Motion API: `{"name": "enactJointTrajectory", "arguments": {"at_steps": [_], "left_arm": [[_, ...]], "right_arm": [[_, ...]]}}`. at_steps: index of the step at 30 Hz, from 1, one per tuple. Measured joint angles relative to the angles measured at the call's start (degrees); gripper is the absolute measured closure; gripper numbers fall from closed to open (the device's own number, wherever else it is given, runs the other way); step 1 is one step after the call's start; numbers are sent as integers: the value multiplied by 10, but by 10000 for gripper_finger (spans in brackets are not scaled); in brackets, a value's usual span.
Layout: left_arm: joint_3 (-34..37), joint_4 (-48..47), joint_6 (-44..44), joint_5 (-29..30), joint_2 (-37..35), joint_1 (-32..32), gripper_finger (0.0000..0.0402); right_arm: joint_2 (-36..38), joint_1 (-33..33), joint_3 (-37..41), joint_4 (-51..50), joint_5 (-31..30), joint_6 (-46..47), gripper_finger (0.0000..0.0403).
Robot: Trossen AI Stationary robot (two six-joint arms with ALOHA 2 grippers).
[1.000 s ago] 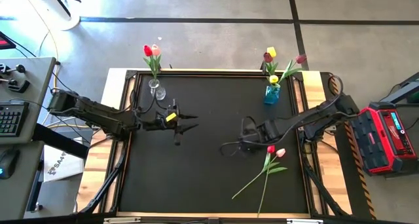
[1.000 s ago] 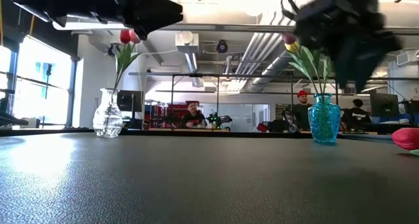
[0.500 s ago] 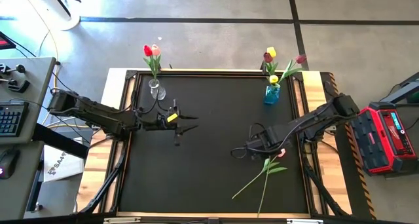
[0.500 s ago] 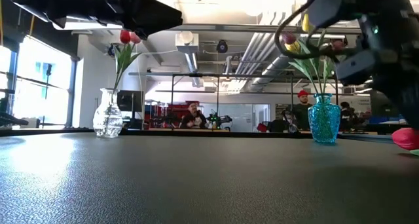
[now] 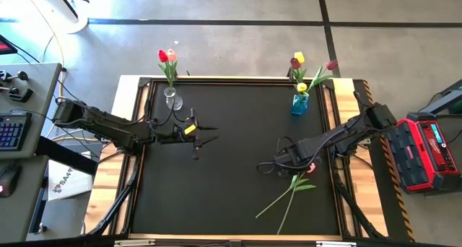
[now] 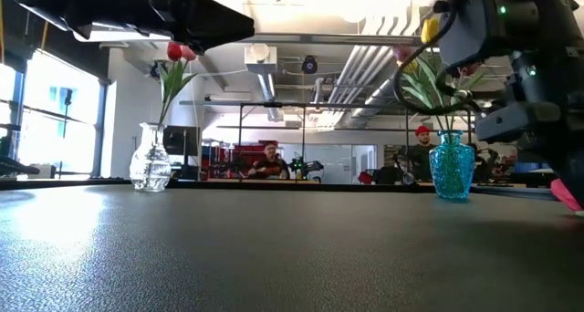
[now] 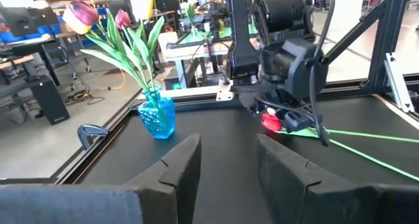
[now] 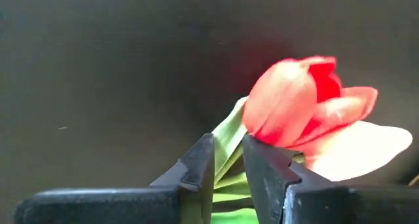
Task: Sort flowers into vase by color
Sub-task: Put the red flower into the transparent vase
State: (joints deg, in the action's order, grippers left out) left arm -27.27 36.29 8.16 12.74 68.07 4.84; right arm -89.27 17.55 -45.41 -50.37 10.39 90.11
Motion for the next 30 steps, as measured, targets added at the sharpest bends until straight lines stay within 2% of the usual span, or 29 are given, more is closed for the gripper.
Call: {"name": "enactJointTrajectory", "arguments": {"at_steps": [7, 12, 22, 30], "left_arm": [[0, 0, 0, 0, 0, -8, 273], [0, 1, -4, 1, 0, -11, 273], [0, 2, -4, 1, 0, -11, 273], [0, 2, -4, 1, 0, -11, 273]], "right_arm": [[7, 1, -64, -62, -15, -28, 332], [7, 2, -77, -122, -33, -31, 332], [7, 2, -34, -50, -11, -19, 332], [7, 10, -34, -50, -21, -16, 332]]}}
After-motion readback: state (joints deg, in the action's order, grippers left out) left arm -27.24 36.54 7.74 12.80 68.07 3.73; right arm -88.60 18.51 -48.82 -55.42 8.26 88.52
